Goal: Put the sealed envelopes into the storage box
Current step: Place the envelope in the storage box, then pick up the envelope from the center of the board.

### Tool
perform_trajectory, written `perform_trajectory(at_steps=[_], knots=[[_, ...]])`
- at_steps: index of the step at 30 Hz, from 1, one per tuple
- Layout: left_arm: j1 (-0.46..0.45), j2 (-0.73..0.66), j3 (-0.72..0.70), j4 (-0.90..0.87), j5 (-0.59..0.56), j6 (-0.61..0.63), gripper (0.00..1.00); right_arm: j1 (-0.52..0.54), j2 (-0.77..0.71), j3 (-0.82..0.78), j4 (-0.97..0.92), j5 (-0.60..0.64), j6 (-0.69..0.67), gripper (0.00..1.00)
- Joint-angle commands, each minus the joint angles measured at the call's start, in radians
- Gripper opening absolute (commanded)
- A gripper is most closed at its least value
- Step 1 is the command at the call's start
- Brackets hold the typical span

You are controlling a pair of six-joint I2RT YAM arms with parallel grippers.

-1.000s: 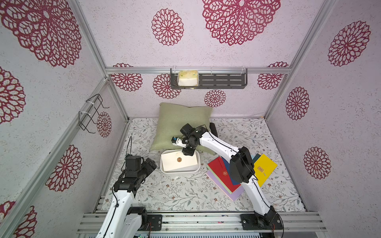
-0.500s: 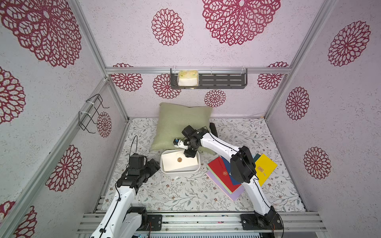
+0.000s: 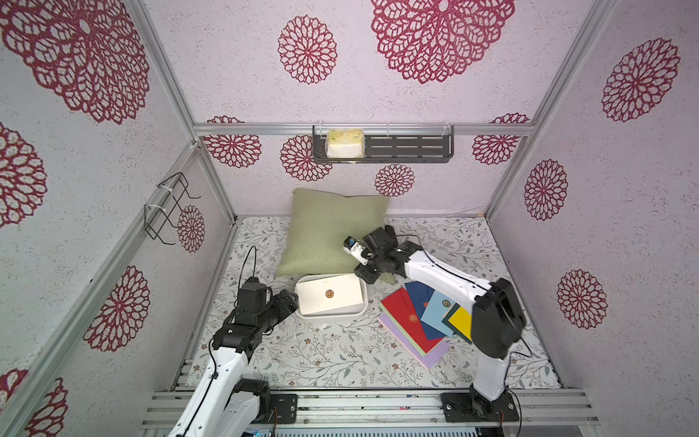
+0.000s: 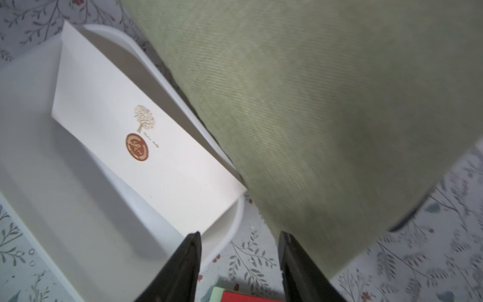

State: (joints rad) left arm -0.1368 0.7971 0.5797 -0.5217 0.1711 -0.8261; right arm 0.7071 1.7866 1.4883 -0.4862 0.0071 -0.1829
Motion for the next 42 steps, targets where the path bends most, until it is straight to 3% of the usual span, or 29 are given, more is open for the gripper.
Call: perform_trajectory(at_steps=[1,5,9,12,16,24,29,34,38,42], knots=[[-0.072,-0.010,0.054,-0.009,-0.006,0.021,0.80,-0.141,-0.255,-0.264,0.236,0.133,0.359,0.56],[-0.200,0.029,0.094,0.008,-0.044,0.011,0.80,-0.335,-0.487,-0.617,0.314,0.195,0.573,0.62],[-0.336,0.114,0.135,0.053,-0.081,0.000,0.81,-0.578,-0.612,-0.845,0.368,0.118,0.682,0.64],[-0.421,0.200,0.174,0.085,-0.101,-0.002,0.81,-0.741,-0.625,-0.940,0.417,0.018,0.741,0.64],[-0.512,0.318,0.226,0.131,-0.118,-0.008,0.81,-0.847,-0.562,-0.985,0.458,-0.037,0.773,0.64],[-0.634,0.521,0.342,0.171,-0.123,0.000,0.81,-0.850,-0.432,-0.975,0.470,-0.201,0.746,0.58],[-0.697,0.657,0.440,0.193,-0.097,0.013,0.81,-0.769,-0.416,-0.956,0.428,-0.243,0.704,0.55],[-0.735,0.818,0.554,0.216,-0.043,0.015,0.81,-0.628,-0.401,-0.921,0.368,-0.245,0.637,0.54],[-0.751,0.953,0.656,0.261,0.035,0.016,0.79,-0.582,-0.416,-0.913,0.370,-0.248,0.611,0.54],[-0.766,1.079,0.783,0.257,0.080,0.014,0.74,-0.595,-0.480,-0.913,0.345,-0.110,0.640,0.60]])
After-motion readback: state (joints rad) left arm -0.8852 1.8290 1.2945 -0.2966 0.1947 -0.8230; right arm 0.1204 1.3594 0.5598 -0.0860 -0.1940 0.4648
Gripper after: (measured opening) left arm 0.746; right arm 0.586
